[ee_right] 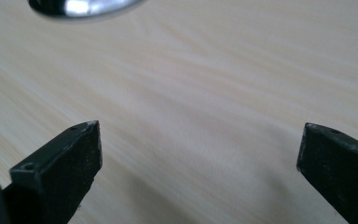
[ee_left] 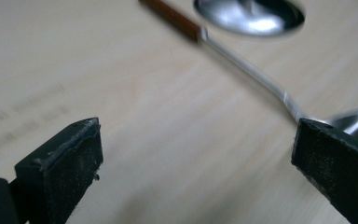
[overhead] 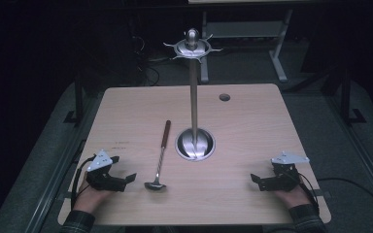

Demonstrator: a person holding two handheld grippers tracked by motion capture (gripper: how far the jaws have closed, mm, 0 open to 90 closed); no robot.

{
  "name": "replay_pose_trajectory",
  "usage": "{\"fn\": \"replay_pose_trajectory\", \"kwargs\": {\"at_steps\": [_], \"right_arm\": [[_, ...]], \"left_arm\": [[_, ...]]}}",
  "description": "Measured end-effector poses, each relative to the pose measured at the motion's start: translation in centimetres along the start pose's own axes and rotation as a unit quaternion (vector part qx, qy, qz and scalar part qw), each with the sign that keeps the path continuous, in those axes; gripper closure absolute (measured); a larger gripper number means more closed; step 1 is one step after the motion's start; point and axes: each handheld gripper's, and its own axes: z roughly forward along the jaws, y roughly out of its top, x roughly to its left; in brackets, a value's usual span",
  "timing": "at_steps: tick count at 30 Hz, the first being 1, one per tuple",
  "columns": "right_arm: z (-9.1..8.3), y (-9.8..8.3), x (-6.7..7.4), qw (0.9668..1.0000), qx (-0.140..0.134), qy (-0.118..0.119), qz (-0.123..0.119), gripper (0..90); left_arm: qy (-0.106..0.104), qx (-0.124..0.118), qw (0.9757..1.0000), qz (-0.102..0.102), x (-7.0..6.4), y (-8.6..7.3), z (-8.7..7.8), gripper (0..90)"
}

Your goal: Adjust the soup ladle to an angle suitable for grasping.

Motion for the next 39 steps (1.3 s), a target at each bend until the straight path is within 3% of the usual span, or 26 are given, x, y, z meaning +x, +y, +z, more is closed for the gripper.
{"fn": "replay_pose_trajectory", "kwargs": {"at_steps": [2,10,14,22,24,25,28,34,35,39], "right_arm": [[-0.3,0.1,-0.1,0.9999,-0.014,-0.001,0.000,0.0],[-0.4,0.2,-0.2,0.9998,-0.020,-0.004,-0.001,0.0],[-0.2,0.2,-0.1,0.9997,-0.023,0.000,-0.006,0.0],[-0.2,0.2,0.0,0.9997,-0.022,0.004,-0.004,0.0],[-0.1,0.4,-0.1,0.9997,-0.026,0.004,0.001,0.0],[-0.1,0.4,-0.1,0.9997,-0.026,0.004,0.001,0.0],[-0.2,0.1,0.2,0.9997,-0.023,0.002,-0.001,0.0],[-0.5,-0.2,0.2,0.9997,-0.023,0.002,0.000,0.0],[-0.5,-0.3,0.2,0.9997,-0.023,0.003,0.001,0.0],[-0.7,-0.4,0.2,0.9997,-0.023,0.001,0.000,0.0]], "left_arm": [[-0.003,-0.003,1.0000,-0.002,0.0,0.0,-0.2,4.1],[0.003,0.011,0.9999,-0.005,0.3,-0.1,-0.2,5.5],[0.008,0.017,0.9995,-0.024,0.5,0.3,-0.1,13.0],[-0.004,0.020,0.9990,-0.040,0.6,1.8,0.4,25.8],[-0.009,0.027,0.9984,-0.049,0.5,2.1,0.6,36.8],[-0.010,0.032,0.9984,-0.046,0.5,2.3,0.7,36.8],[-0.026,0.040,0.9978,-0.046,0.4,3.4,1.5,54.8],[-0.052,0.054,0.9968,-0.029,-0.2,4.8,2.3,86.3],[-0.052,0.054,0.9968,-0.029,-0.2,4.8,2.3,89.8],[-0.068,0.069,0.9950,-0.026,-0.7,5.5,2.9,90.0]]}}
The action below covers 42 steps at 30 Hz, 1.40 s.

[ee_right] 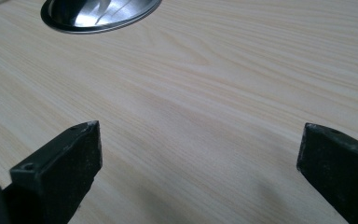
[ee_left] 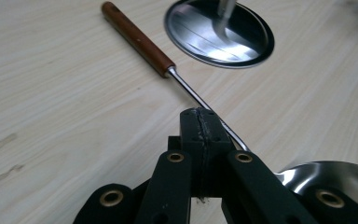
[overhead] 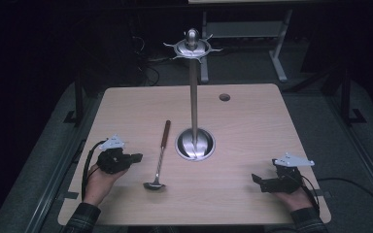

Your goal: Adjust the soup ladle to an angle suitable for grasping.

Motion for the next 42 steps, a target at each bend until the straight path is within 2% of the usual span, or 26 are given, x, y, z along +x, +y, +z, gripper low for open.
{"fn": "replay_pose_trajectory", "kwargs": {"at_steps": [2,6,8,11,12,16,19,20,21,22,23,25,26,27,28,30,31,32,33,34,35,36,37,42], "right_arm": [[0.0,-0.1,-0.1,1.0000,0.002,-0.001,0.005,0.0],[0.0,0.0,0.0,1.0000,0.001,-0.003,0.001,0.0],[0.0,0.0,-0.1,1.0000,0.002,-0.003,-0.001,0.0],[0.0,0.0,-0.1,1.0000,0.002,-0.002,-0.002,0.0],[0.0,0.0,-0.1,1.0000,0.002,-0.002,-0.002,0.0],[0.0,0.0,0.1,1.0000,0.003,-0.004,-0.005,0.0],[0.0,0.0,0.0,1.0000,0.001,-0.005,-0.006,0.0],[0.0,0.0,0.0,1.0000,0.001,-0.005,-0.006,0.0],[0.0,0.0,0.0,1.0000,0.002,-0.005,-0.007,0.0],[0.0,0.0,0.1,0.9999,0.003,-0.006,-0.008,0.0],[0.0,0.0,0.1,0.9999,0.004,-0.007,-0.008,0.0],[0.0,0.0,0.1,0.9999,0.003,-0.007,-0.008,0.0],[0.0,0.0,0.0,0.9999,0.001,-0.008,-0.009,0.0],[0.0,0.0,0.0,0.9999,0.002,-0.009,-0.010,0.0],[0.0,0.0,0.1,0.9999,0.003,-0.009,-0.010,0.0],[0.0,0.0,0.1,0.9999,0.005,-0.009,-0.010,0.0],[0.0,0.0,0.1,0.9998,0.006,-0.012,-0.014,0.0],[0.0,0.0,0.2,0.9998,0.005,-0.013,-0.016,0.0],[0.0,0.0,0.2,0.9998,0.006,-0.013,-0.016,0.0],[0.0,0.0,0.2,0.9997,0.006,-0.013,-0.017,0.0],[0.0,0.0,0.2,0.9997,0.007,-0.014,-0.018,0.0],[0.0,0.0,0.2,0.9997,0.007,-0.014,-0.018,0.0],[0.0,0.0,0.2,0.9997,0.008,-0.015,-0.019,0.0],[0.0,0.0,0.2,0.9997,0.008,-0.016,-0.019,0.0]], "left_arm": [[-0.012,0.008,0.9999,0.003,-0.5,0.6,0.8,90.0],[-0.028,0.024,0.9993,0.007,-0.9,1.1,2.0,90.0],[-0.029,0.031,0.9990,0.009,-1.0,1.2,2.3,90.0],[-0.046,0.048,0.9977,0.009,-1.7,1.5,3.8,90.0],[-0.046,0.048,0.9977,0.009,-1.7,1.5,3.8,90.0],[-0.056,0.079,0.9951,0.019,-2.6,1.6,5.5,90.0],[-0.052,0.101,0.9932,0.025,-3.2,1.4,6.4,90.0],[-0.052,0.101,0.9932,0.025,-3.2,1.4,6.4,90.0],[-0.048,0.118,0.9914,0.028,-3.4,1.2,6.7,90.0],[-0.046,0.127,0.9902,0.035,-3.3,1.2,6.8,90.0],[-0.050,0.129,0.9898,0.033,-3.4,1.2,6.8,90.0],[-0.050,0.132,0.9893,0.036,-3.4,1.1,6.8,90.0],[-0.048,0.130,0.9897,0.035,-3.5,1.1,6.8,90.0],[-0.046,0.138,0.9883,0.046,-3.5,1.1,6.7,90.0],[-0.046,0.135,0.9890,0.040,-3.6,1.0,6.7,90.0],[-0.044,0.137,0.9887,0.042,-3.6,1.0,6.6,90.0],[-0.042,0.132,0.9896,0.039,-3.6,0.9,6.5,90.0],[-0.042,0.137,0.9889,0.041,-3.4,0.9,6.3,90.0],[-0.039,0.133,0.9895,0.039,-3.4,0.8,6.3,90.0],[-0.037,0.137,0.9891,0.041,-3.3,0.7,6.1,90.0],[-0.035,0.133,0.9899,0.036,-3.2,0.6,6.1,90.0],[-0.035,0.133,0.9899,0.036,-3.2,0.6,6.1,90.0],[-0.033,0.139,0.9889,0.040,-3.0,0.6,5.9,90.0],[-0.023,0.137,0.9898,0.031,-2.5,0.3,5.2,90.0]]}}
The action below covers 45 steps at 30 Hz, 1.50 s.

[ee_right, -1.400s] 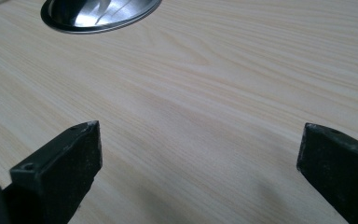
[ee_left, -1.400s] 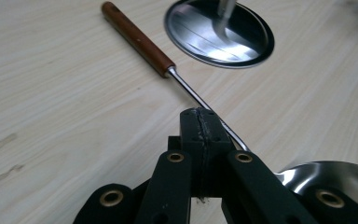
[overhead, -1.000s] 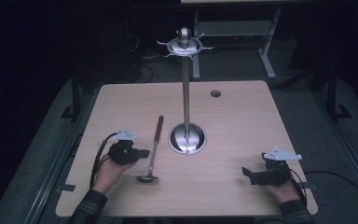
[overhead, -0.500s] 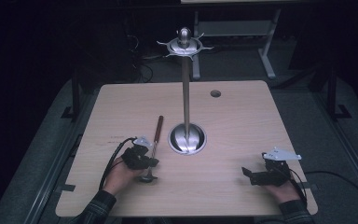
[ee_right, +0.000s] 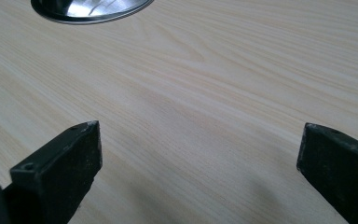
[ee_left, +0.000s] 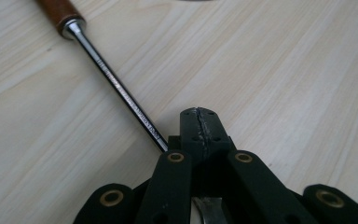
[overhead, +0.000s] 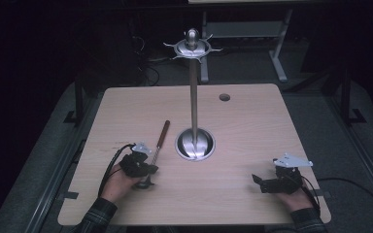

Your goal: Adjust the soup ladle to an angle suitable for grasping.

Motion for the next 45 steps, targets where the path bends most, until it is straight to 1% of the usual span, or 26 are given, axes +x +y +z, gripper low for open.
{"fn": "replay_pose_trajectory", "kwargs": {"at_steps": [1,8,9,11,18,21,22,23,24,25,26,28,29,30,31,32,33,34,35,36,37,38,40,41,44,45], "right_arm": [[0.0,0.0,0.0,1.0000,0.000,0.000,0.000,0.0],[0.0,0.1,0.0,1.0000,0.000,0.000,-0.002,0.0],[0.0,0.1,0.0,1.0000,0.000,0.000,-0.003,0.0],[0.0,0.1,0.1,1.0000,0.001,0.000,-0.003,0.0],[0.0,0.1,0.1,1.0000,0.002,0.000,-0.003,0.0],[0.0,0.1,0.1,1.0000,0.000,0.000,-0.004,0.0],[0.0,0.1,0.1,1.0000,0.000,0.000,-0.004,0.0],[0.0,0.1,0.1,1.0000,0.000,0.000,-0.004,0.0],[0.0,0.1,0.1,1.0000,0.000,0.000,-0.004,0.0],[0.0,0.1,0.1,1.0000,0.000,0.000,-0.004,0.0],[0.0,0.1,0.1,1.0000,0.000,0.000,-0.004,0.0],[0.1,0.1,0.1,1.0000,0.001,0.001,-0.006,0.0],[0.1,0.1,0.1,1.0000,0.001,0.001,-0.006,0.0],[0.1,0.1,0.1,1.0000,0.001,0.001,-0.006,0.0],[0.1,0.1,0.1,1.0000,0.001,0.001,-0.007,0.0],[0.1,0.1,0.1,1.0000,0.001,0.001,-0.007,0.0],[0.1,0.1,0.1,1.0000,0.001,0.001,-0.006,0.0],[0.1,0.1,0.1,1.0000,0.001,0.001,-0.006,0.0],[0.1,0.1,0.1,1.0000,0.001,0.001,-0.006,0.0],[0.1,0.1,0.1,1.0000,0.001,0.001,-0.006,0.0],[0.1,0.1,0.1,1.0000,0.001,0.001,-0.006,0.0],[0.1,0.1,0.1,1.0000,0.002,0.001,-0.006,0.0],[0.2,0.1,0.1,1.0000,0.002,0.002,-0.006,0.0],[0.2,0.1,0.2,1.0000,0.003,0.002,-0.006,0.0],[0.3,0.1,0.2,1.0000,0.004,0.003,-0.007,0.0],[0.3,0.1,0.2,1.0000,0.004,0.002,-0.007,0.0]], "left_arm": [[0.005,0.005,1.0000,0.002,0.4,-0.3,-0.3,90.0],[0.016,0.001,0.9998,-0.007,1.3,-1.1,-1.3,90.0],[0.023,0.002,0.9997,-0.007,1.6,-1.2,-1.6,90.0],[0.027,0.001,0.9996,-0.009,1.9,-1.4,-1.9,90.0],[0.029,0.001,0.9995,-0.013,2.4,-1.7,-2.3,90.0],[0.040,0.006,0.9991,-0.013,2.7,-1.8,-2.6,90.0],[0.040,0.006,0.9991,-0.013,2.7,-1.8,-2.6,90.0],[0.048,0.007,0.9987,-0.014,2.9,-1.9,-2.8,90.0],[0.048,0.007,0.9987,-0.014,2.9,-1.9,-2.8,90.0],[0.058,0.003,0.9982,-0.018,3.1,-2.1,-3.0,90.0],[0.058,0.003,0.9982,-0.018,3.1,-2.1,-3.0,90.0],[0.061,0.003,0.9978,-0.026,3.5,-2.3,-3.5,90.0],[0.061,0.003,0.9978,-0.026,3.5,-2.3,-3.5,90.0],[0.077,0.013,0.9967,-0.021,3.8,-2.5,-3.7,90.0],[0.082,0.014,0.9963,-0.023,4.0,-2.6,-3.8,90.0],[0.082,0.014,0.9963,-0.023,4.0,-2.6,-3.8,90.0],[0.086,0.011,0.9958,-0.029,4.3,-2.8,-3.9,90.0],[0.086,0.011,0.9958,-0.029,4.3,-2.8,-3.9,90.0],[0.086,0.005,0.9957,-0.036,4.5,-3.0,-4.3,90.0],[0.086,0.005,0.9957,-0.036,4.5,-3.0,-4.3,90.0],[0.086,0.002,0.9957,-0.036,4.7,-3.1,-4.6,90.0],[0.084,-0.003,0.9957,-0.039,4.7,-3.1,-4.7,90.0],[0.082,-0.003,0.9959,-0.038,4.8,-3.0,-4.9,90.0],[0.079,-0.009,0.9959,-0.043,5.0,-2.9,-5.1,90.0],[0.077,-0.016,0.9959,-0.045,5.2,-2.4,-5.4,90.0],[0.074,-0.024,0.9957,-0.050,5.3,-1.9,-5.7,90.0]]}}
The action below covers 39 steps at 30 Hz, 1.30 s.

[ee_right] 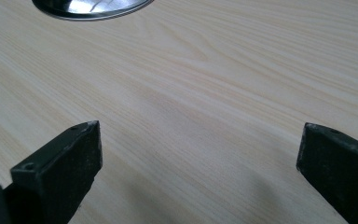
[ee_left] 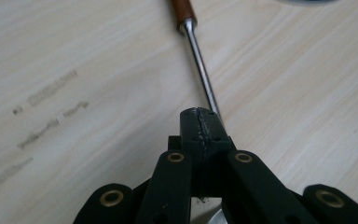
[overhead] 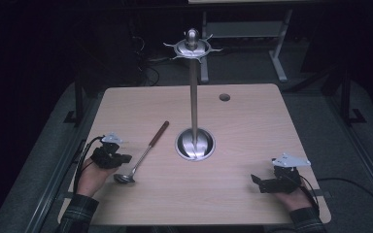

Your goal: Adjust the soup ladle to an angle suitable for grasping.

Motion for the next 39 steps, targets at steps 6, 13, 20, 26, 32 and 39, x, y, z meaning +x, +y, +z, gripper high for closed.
{"fn": "replay_pose_trajectory", "kwargs": {"at_steps": [6,13,20,26,32,39], "right_arm": [[0.0,0.0,0.0,1.0000,0.001,0.001,0.003,0.0],[0.1,0.1,0.0,1.0000,0.001,0.003,0.002,0.0],[0.1,0.1,0.0,1.0000,0.001,0.006,0.001,0.0],[0.1,0.1,0.0,1.0000,-0.001,0.007,-0.001,0.0],[0.1,0.1,0.0,1.0000,0.000,0.008,-0.002,0.0],[0.2,0.1,0.1,1.0000,0.000,0.008,-0.003,0.0]], "left_arm": [[-0.001,0.000,1.0000,-0.004,0.3,1.8,0.3,90.0],[-0.016,0.011,0.9998,-0.007,1.0,5.4,2.5,90.0],[-0.006,0.033,0.9994,-0.011,1.7,9.2,5.2,90.0],[0.002,0.046,0.9987,-0.023,2.4,10.5,7.1,90.0],[-0.006,0.065,0.9972,-0.036,3.2,10.4,8.9,90.0],[-0.017,0.069,0.9966,-0.042,3.3,10.2,9.7,90.0]]}}
